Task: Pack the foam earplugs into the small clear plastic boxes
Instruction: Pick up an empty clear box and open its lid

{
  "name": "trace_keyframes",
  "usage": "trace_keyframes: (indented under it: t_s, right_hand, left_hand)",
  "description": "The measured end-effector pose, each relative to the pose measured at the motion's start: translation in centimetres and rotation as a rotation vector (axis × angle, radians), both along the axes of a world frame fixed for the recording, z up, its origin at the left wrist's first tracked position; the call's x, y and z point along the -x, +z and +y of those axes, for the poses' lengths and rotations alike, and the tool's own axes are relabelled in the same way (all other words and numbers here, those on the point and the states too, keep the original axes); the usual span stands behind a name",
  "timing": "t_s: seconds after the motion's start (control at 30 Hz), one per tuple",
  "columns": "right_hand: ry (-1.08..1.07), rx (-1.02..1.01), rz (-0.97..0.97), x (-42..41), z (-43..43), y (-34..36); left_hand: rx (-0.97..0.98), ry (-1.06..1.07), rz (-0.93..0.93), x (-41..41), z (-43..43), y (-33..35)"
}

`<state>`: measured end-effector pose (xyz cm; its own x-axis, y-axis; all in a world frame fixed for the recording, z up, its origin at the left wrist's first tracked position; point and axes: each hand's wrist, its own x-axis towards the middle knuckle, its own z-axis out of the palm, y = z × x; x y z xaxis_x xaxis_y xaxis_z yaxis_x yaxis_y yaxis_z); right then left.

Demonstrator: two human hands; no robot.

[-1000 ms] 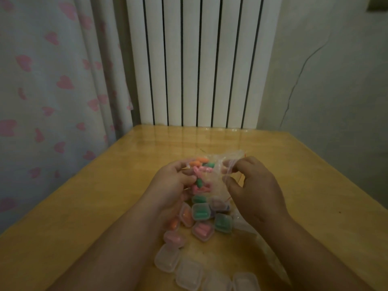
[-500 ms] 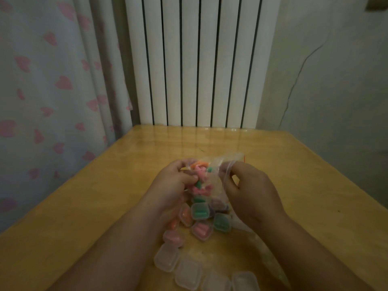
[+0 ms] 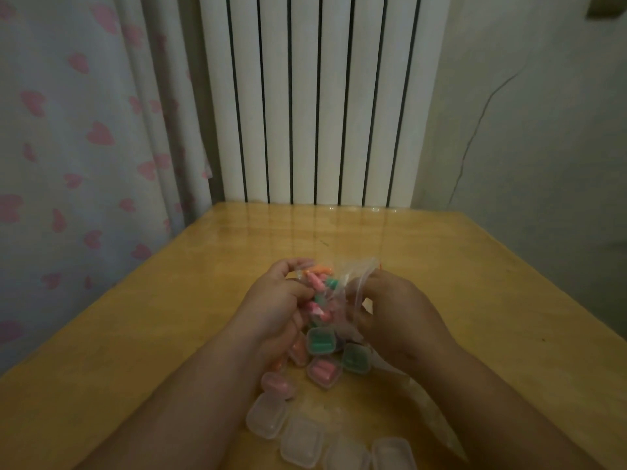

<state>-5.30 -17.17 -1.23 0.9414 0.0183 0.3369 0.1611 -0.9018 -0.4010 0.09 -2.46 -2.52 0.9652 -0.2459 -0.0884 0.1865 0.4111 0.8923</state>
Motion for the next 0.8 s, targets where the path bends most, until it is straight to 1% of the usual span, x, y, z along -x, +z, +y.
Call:
trace_keyframes:
  t_s: [0.07,0.1,0.2,0.23,0.3,0.37,0.47,0.57,0.7,0.8]
  right_hand:
    - [-0.014,-0.04,-0.044,0.1,0.2,0.0]
    - [-0.028,-0.07,-0.074,0.1,0.2,-0.1]
    - [-0.052,-0.148,-0.154,-0.2,0.1,-0.5]
    - [-0.048,-0.166,-0.179,-0.3,0.0,-0.7]
    - [-0.033,-0.203,-0.23,-0.7,-0.1,-0.9]
    - [-0.052,-0.291,-0.266,-1.0,-0.2,-1.1]
    - [-0.113,-0.438,-0.277,-1.4,-0.5,-1.3]
    - [-0.137,-0.538,-0.283,-1.5,-0.8,-1.2]
    - [-0.137,-0.561,-0.255,-1.5,-1.1,-1.5]
    - [-0.127,-0.547,-0.223,-1.5,-0.8,-1.8]
  left_hand:
    - [-0.001,0.012,-0.017,0.1,0.0,0.1]
    - [-0.045,0.025,-0.045,0.1,0.1,0.1]
    - [-0.281,0.053,-0.148,0.0,0.5,-0.1]
    - [-0.318,0.051,-0.164,0.0,0.5,-0.2]
    - [-0.325,0.061,-0.171,-0.2,0.5,-0.2]
    - [-0.302,0.106,-0.149,-0.5,0.5,-0.3]
    - [-0.276,0.178,-0.109,-1.3,0.9,-0.4]
    - [-0.284,0.251,-0.093,-2.0,1.8,-0.4]
    - [-0.364,0.428,-0.071,-3.6,3.0,-0.9]
    - [-0.409,0.513,-0.043,-4.2,3.6,-1.6]
